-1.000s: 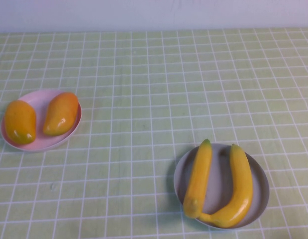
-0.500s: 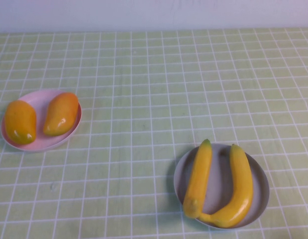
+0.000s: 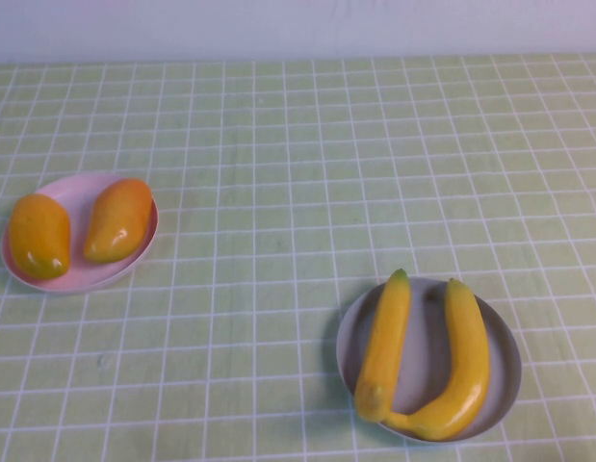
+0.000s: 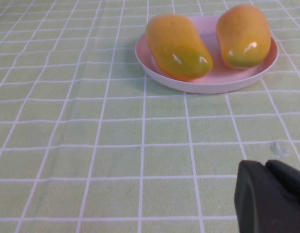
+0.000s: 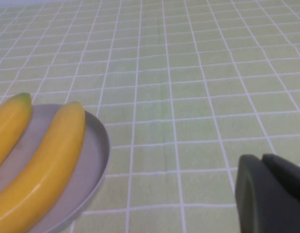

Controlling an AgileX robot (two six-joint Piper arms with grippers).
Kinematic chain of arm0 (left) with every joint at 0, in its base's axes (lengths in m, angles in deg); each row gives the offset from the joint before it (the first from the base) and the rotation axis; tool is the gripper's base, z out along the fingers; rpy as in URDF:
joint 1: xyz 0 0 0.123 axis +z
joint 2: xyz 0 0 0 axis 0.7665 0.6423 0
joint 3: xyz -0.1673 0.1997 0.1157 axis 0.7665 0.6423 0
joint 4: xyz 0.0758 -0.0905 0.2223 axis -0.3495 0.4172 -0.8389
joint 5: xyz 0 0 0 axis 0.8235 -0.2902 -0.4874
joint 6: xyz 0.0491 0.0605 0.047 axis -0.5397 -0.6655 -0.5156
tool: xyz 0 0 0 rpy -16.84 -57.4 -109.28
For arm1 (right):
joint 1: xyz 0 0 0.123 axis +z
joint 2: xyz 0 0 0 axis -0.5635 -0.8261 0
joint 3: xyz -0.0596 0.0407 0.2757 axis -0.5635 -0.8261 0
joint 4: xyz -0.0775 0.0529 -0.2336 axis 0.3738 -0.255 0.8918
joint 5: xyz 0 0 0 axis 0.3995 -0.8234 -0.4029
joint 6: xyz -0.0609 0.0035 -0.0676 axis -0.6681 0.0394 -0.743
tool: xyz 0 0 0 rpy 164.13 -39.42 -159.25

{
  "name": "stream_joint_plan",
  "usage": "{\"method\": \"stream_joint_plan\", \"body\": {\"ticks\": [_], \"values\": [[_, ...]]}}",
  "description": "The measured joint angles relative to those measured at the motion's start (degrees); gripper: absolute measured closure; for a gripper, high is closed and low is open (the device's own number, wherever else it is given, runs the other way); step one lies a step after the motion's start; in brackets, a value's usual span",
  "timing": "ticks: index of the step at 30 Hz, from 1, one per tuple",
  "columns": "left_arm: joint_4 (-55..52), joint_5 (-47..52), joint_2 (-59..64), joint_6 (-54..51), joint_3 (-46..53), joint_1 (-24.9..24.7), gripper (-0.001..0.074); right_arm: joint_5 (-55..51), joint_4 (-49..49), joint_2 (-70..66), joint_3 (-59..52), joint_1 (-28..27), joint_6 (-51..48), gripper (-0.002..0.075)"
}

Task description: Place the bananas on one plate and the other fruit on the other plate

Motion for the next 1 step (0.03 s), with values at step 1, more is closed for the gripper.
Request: {"method": "stream_joint_plan", "body": {"ticks": [1], "values": [[0.0, 0.0, 0.0, 0.0, 0.0, 0.0, 0.0739, 0.0, 0.0, 0.0, 0.0, 0.0, 0.0, 0.0741]]}}
